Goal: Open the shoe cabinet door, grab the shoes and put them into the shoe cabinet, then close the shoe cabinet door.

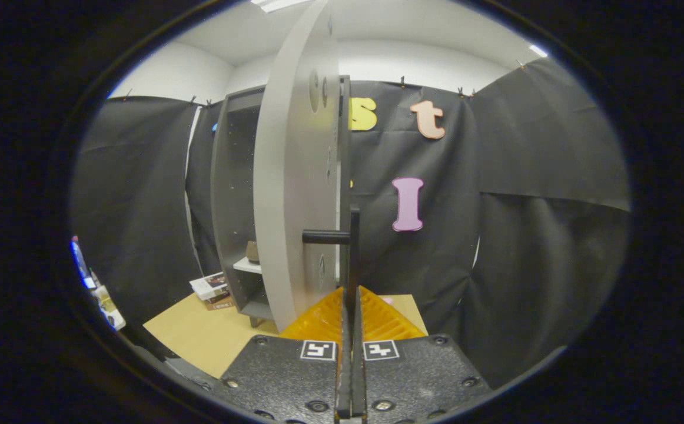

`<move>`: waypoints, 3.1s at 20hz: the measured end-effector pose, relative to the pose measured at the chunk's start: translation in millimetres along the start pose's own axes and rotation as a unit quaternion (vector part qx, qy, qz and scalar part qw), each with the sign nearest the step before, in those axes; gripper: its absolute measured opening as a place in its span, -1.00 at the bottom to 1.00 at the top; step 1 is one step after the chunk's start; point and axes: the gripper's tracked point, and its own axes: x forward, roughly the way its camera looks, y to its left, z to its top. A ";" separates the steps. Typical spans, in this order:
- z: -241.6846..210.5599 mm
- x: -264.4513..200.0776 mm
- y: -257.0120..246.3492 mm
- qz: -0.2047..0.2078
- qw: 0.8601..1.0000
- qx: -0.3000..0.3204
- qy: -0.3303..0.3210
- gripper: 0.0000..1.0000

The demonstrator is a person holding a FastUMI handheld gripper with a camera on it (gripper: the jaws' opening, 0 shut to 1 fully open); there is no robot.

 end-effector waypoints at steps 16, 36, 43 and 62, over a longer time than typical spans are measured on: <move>-50.8 -90.5 98.3 -0.036 0.998 0.004 -0.045 0.97; -383.2 144.0 249.7 0.036 0.972 0.051 0.228 1.00; -438.4 229.4 241.0 0.009 0.950 0.108 0.293 1.00; -420.9 244.2 219.2 0.038 0.941 0.132 0.310 -0.78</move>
